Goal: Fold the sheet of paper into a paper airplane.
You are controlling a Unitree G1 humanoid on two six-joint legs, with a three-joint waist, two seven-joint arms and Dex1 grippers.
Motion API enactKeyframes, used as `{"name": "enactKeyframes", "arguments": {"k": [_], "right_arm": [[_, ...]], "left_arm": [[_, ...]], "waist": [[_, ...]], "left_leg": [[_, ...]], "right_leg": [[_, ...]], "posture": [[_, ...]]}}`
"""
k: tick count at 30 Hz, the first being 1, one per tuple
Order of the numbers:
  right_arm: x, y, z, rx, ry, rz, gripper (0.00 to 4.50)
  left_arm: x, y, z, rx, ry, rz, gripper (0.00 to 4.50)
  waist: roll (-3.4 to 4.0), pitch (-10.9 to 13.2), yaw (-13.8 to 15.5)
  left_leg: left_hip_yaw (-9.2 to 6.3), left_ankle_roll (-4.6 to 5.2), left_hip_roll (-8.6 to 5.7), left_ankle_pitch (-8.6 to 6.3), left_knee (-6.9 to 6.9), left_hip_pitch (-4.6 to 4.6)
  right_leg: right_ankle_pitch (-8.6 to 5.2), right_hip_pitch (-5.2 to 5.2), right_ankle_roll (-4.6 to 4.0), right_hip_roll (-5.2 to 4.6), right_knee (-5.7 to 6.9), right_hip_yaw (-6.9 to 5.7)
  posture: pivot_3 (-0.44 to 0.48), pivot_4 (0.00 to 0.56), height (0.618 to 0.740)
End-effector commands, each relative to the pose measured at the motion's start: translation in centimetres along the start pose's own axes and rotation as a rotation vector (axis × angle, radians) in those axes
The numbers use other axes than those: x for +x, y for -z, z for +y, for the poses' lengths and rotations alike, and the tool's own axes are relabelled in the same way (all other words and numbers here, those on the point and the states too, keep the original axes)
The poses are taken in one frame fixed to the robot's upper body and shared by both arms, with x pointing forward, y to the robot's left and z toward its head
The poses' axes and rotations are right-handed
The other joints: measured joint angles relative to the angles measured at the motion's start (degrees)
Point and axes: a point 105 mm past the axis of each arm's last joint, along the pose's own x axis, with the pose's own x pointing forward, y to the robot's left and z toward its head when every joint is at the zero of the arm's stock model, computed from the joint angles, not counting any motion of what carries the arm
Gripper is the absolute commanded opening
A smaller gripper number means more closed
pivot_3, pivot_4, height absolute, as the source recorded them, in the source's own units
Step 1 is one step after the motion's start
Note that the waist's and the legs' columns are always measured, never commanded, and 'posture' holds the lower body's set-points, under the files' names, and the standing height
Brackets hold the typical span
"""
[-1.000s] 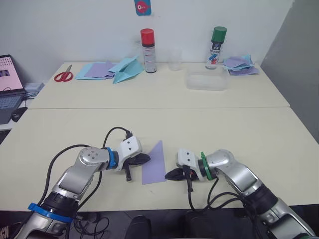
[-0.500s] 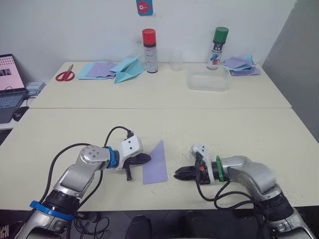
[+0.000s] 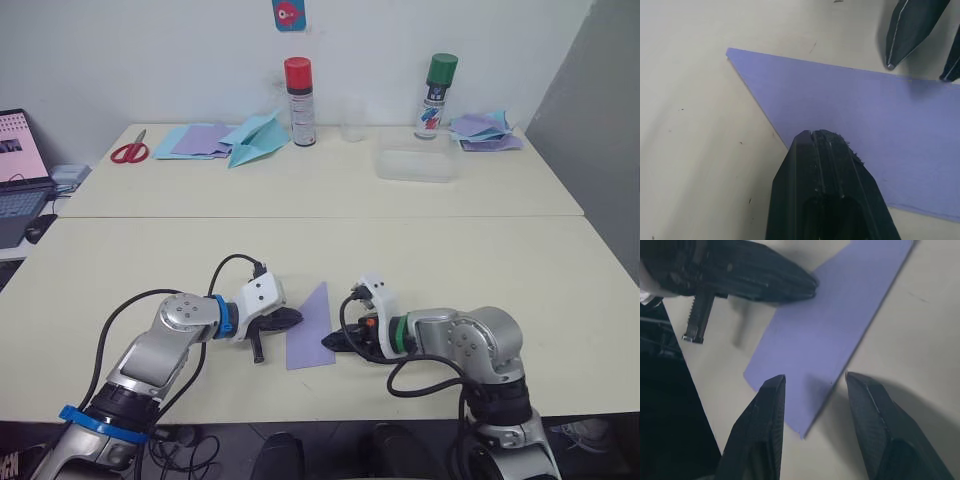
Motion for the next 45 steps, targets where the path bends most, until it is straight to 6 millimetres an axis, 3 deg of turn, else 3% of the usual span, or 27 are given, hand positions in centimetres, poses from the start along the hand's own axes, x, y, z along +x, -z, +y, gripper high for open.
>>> {"name": "enactKeyframes", "arguments": {"k": [1, 11, 15, 21, 25, 33, 45], "right_arm": [[0.7, -0.2, 0.1, 0.061, -0.002, 0.005, 1.98], [0.5, -2.1, 1.5, 0.074, -0.088, -0.052, 1.98], [-0.2, -3.6, -0.1, -0.189, 0.019, -0.104, 1.98], [0.3, -5.1, -2.6, -0.19, 0.113, -0.17, 1.98], [0.8, -5.3, -2.9, -0.176, 0.131, -0.169, 1.98], [2.7, -4.8, -1.2, -0.107, 0.178, -0.077, 1.98], [2.9, -4.8, -0.5, 0.001, 0.113, -0.058, 1.98]], "left_arm": [[0.5, 3.5, -1.1, -0.092, 0.01, 0.118, 0.0], [0.2, 3.8, -1.2, -0.101, -0.004, 0.119, 0.0], [0.2, 3.9, -1.2, -0.103, -0.006, 0.12, 0.0], [0.2, 3.9, -1.3, -0.106, -0.006, 0.12, 0.0], [0.3, 3.9, -1.2, -0.104, -0.005, 0.119, 0.0], [0.6, 3.6, -1.3, -0.102, -0.005, 0.107, 0.0], [0.3, 3.9, -1.4, -0.111, -0.016, 0.108, 0.0]], "waist": [[-0.02, 0.0, 0.0], [0.06, 0.0, -0.2], [0.06, 0.0, -0.2], [0.11, 0.1, -0.2], [0.11, 0.1, -0.2], [0.11, 0.1, -0.2], [0.09, 0.0, -0.3]], "left_leg": [[0.01, 0.0, 0.01, 0.0, 0.0, 0.01], [0.05, 0.0, 0.03, 0.0, -0.01, -0.09], [0.09, 0.01, -0.04, 0.0, -0.01, -0.51], [0.02, 0.01, -0.03, 0.01, -0.01, -0.53], [0.04, 0.01, -0.03, 0.01, -0.01, -0.53], [0.04, 0.02, 0.01, 0.01, -0.01, -0.52], [0.06, 0.02, 0.0, 0.01, -0.02, -0.5]], "right_leg": [[0.0, 0.0, 0.0, 0.0, 0.0, 0.01], [-0.1, -0.1, -0.17, -0.01, 0.0, 0.06], [0.03, -0.47, 0.06, 0.0, -0.02, 0.06], [0.03, -0.5, 0.06, 0.04, 0.0, -0.01], [0.04, -0.5, 0.07, 0.05, 0.01, 0.02], [0.05, -0.5, 0.09, 0.03, 0.01, 0.01], [0.05, -0.49, 0.08, 0.01, 0.0, 0.04]], "posture": [[0.0, 0.15, 0.74], [0.0, 0.15, 0.74], [0.0, 0.15, 0.74], [0.0, 0.15, 0.74], [0.0, 0.15, 0.74], [0.0, 0.15, 0.74], [0.0, 0.15, 0.74]]}}
